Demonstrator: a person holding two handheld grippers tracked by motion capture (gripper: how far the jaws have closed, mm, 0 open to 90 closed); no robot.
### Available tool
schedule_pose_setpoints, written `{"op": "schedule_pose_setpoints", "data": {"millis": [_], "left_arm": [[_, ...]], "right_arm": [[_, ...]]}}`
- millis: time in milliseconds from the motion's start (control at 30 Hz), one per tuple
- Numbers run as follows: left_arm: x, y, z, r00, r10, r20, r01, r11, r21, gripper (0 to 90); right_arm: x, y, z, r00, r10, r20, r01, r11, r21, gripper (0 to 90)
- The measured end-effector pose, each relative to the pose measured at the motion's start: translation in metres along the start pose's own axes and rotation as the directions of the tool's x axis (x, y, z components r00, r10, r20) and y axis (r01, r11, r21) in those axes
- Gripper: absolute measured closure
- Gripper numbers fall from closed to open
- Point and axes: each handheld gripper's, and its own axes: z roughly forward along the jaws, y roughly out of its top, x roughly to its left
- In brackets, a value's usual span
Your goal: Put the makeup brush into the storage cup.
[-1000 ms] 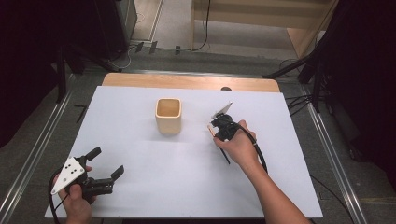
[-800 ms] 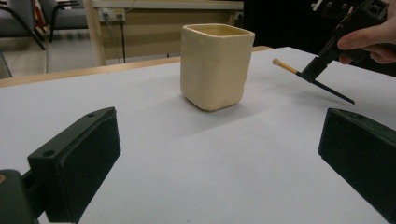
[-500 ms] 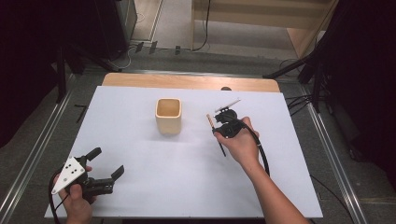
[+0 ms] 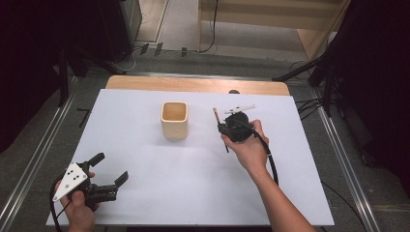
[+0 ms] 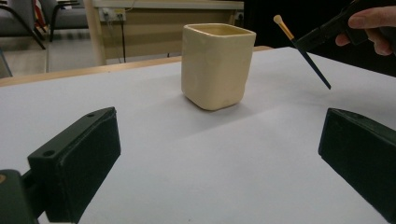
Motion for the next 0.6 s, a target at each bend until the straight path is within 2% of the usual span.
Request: {"op": "schedule_pose_setpoints", "data": {"millis": [300,467,533,600], "left_arm": [[0.0002,-0.0001,0.0001,1.0000,-0.003,0.001,0.003,1.0000,0.000,0.0],[0.0005,-0.0001,-0.0003,1.0000,-0.005,0.000,0.005,1.0000,-0.002,0.0],[0.0005,-0.0001,-0.0004,1.0000,-0.005,0.000,0.005,1.0000,-0.003,0.0],[0.0004,-0.0001,-0.0005,1.0000,-0.007,-0.001,0.007,1.0000,-0.003,0.0]], "right_arm": [[0.0016,0.0018,-0.0071,0.9995,-0.018,-0.026,0.015,0.992,-0.124,84.2],[0.0034,0.0020,-0.0083,0.9977,-0.062,-0.028,0.055,0.977,-0.205,84.2],[0.0045,0.0024,-0.0094,0.9971,-0.071,-0.027,0.062,0.969,-0.240,84.1],[0.0049,0.0029,-0.0103,0.9978,-0.061,-0.026,0.052,0.962,-0.269,84.2]]}}
